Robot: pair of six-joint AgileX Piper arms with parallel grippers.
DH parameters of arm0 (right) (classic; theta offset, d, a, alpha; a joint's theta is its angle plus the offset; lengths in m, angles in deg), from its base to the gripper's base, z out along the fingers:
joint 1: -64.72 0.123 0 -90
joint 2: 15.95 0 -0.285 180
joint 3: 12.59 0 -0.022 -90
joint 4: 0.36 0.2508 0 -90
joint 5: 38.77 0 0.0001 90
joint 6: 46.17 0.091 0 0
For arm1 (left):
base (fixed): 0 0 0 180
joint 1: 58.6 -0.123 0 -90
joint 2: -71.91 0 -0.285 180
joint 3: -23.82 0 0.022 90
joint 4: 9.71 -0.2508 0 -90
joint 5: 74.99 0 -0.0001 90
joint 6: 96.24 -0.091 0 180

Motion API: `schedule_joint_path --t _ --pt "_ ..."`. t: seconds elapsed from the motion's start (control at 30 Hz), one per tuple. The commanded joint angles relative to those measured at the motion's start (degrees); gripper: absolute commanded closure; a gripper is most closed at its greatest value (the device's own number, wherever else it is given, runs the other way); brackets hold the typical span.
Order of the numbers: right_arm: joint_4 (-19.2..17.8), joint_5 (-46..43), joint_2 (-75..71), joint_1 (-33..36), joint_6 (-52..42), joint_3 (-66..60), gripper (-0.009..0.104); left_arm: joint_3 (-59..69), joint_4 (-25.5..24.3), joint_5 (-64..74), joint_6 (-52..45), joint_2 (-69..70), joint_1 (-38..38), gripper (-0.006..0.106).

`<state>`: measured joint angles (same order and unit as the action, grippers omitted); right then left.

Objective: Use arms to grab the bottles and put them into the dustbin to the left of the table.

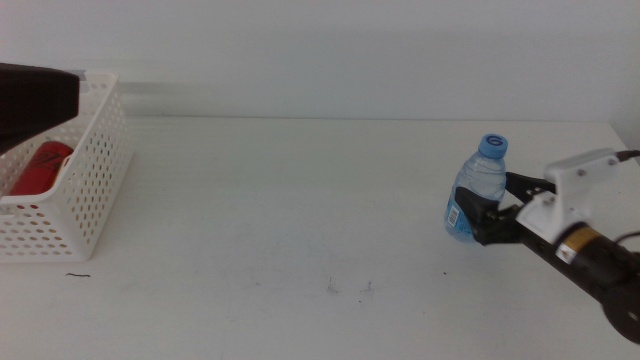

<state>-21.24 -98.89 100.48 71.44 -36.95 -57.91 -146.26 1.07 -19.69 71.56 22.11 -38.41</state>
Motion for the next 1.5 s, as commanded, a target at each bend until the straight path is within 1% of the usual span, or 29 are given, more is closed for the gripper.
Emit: schedule_joint_path --t 0.0,0.03,0.07,0.1,0.13,0.17,0.2,0.23,0.27,0.33,0.43,0.5,0.57,0.7,0.77,0.87,0.93,0.97,1.0,1.1,1.13,1.23,1.33,1.4,1.47 --pt "2.33 2.22 2.74 0.69 -0.92 3.39 0.005 0.25 -0.04 -0.75 0.15 0.19 0.34 0.007" --pt "2.45 2.21 3.93 0.97 -0.66 4.53 0.005 0.25 -0.04 -0.75 0.15 0.19 0.34 0.007" --pt "2.45 2.21 4.86 1.43 -0.72 5.49 0.008 0.25 -0.04 -0.75 0.15 0.19 0.34 0.007" --pt "1.86 2.21 5.42 1.86 -0.72 6.05 0.015 0.25 -0.04 -0.75 0.26 0.19 0.34 0.007" --pt "1.72 2.73 5.67 2.61 -1.08 6.36 0.03 0.25 -0.04 -0.75 0.26 0.19 0.34 0.007" --pt "1.59 3.64 5.67 3.66 -1.61 6.49 0.053 0.25 -0.04 -0.75 0.26 0.19 0.34 0.007" --pt "1.59 3.75 5.26 4.96 -1.86 6.49 0.081 0.25 -0.04 -0.75 0.26 0.19 0.34 0.007" --pt "1.59 3.64 4.7 6.54 -1.41 6.49 0.096 0.25 -0.04 -0.75 0.26 0.19 0.34 0.007" --pt "2.19 3.41 4.16 8.37 -1.41 6.96 0.094 0.25 -0.04 -0.75 0.26 0.19 0.34 0.007" --pt "2.67 4.76 3.04 12.34 -0.71 9.38 0.098 0.25 -0.04 -0.75 0.26 0.19 0.34 0.007" --pt "2.78 14.99 2.47 18.87 0.87 17.87 0.098 0.25 -0.04 -0.75 0.26 0.19 0.34 0.007" --pt "2.54 24.26 4.22 22.97 1.94 26.46 0.098 0.25 -0.04 -0.75 0.15 0.19 0.34 0.007" --pt "1.79 29.58 7.95 25.97 2.11 34.35 0.098 0.25 -0.04 -0.75 0.15 0.19 0.34 0.007" --pt "-2.18 33.68 17.1 29.22 7.1 47.81 0.098 0.25 -0.04 -0.75 0.15 0.19 0.34 0.007" --pt "-2.88 34.57 20.7 29.97 8.01 52.53 0.098 0.25 -0.04 -0.75 0.15 0.19 0.34 0.007" --pt "-2.88 36.36 24.73 30.63 7.9 56.94 0.097 0.25 -0.04 -0.75 0.15 0.19 0.34 0.007" --pt "-2.55 38.13 25.96 30.91 7.9 58.07 0.089 0.25 -0.04 -0.75 0.15 0.19 0.34 0.007" --pt "-2.59 38.42 26.2 31.0 7.9 58.33 0.08 0.25 -0.04 -0.75 0.15 0.19 0.34 0.007" --pt "-2.59 39.08 26.2 31.13 8.03 58.33 0.068 0.25 -0.04 -0.75 0.15 0.19 0.34 0.007" --pt "-2.73 44.61 25.07 31.66 9.65 58.2 0.015 0.25 -0.04 -0.75 0.15 0.19 0.34 0.007" --pt "-2.74 47.0 24.23 31.9 10.15 57.82 0.001 0.25 0.07 -0.75 0.15 0.19 0.34 0.007" --pt "-2.76 56.65 18.29 32.28 11.75 54.67 0.005 0.25 0.23 -0.75 0.15 0.19 0.34 0.007" --pt "-2.48 65.26 9.97 32.54 15.17 48.75 0.005 0.25 0.23 -0.75 0.25 0.19 0.34 0.007" --pt "-0.63 70.18 1.98 32.54 16.85 43.48 0.005 0.25 0.23 -0.75 0.25 0.19 0.34 0.007" --pt "1.18 75.46 -6.56 32.54 16.59 39.07 0.005 0.25 0.23 -0.75 0.25 0.19 0.34 0.007"
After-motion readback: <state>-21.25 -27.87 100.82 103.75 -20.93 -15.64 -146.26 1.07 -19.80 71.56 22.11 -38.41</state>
